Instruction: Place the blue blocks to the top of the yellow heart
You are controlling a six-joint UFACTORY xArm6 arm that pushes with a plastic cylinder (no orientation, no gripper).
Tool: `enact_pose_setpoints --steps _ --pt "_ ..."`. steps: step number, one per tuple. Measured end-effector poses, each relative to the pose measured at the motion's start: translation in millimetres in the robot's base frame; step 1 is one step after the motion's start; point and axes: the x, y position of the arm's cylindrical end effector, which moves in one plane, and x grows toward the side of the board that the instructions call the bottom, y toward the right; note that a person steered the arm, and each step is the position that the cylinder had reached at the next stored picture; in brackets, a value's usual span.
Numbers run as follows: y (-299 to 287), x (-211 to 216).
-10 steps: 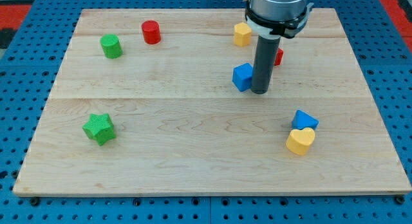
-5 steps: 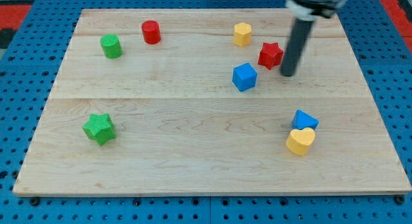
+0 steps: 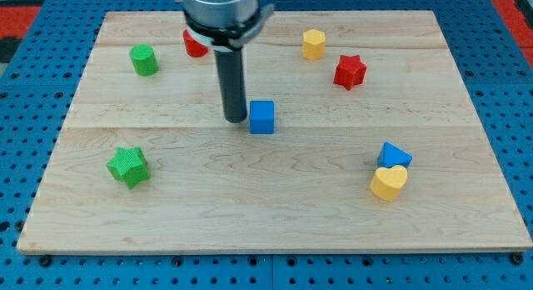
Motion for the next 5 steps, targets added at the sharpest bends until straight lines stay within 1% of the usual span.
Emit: enact_pose_setpoints --steps 1,2,3,4,5 --pt "42 11" --pt "59 8" --pt "48 -8" --pt "53 -25" --pt "88 -13"
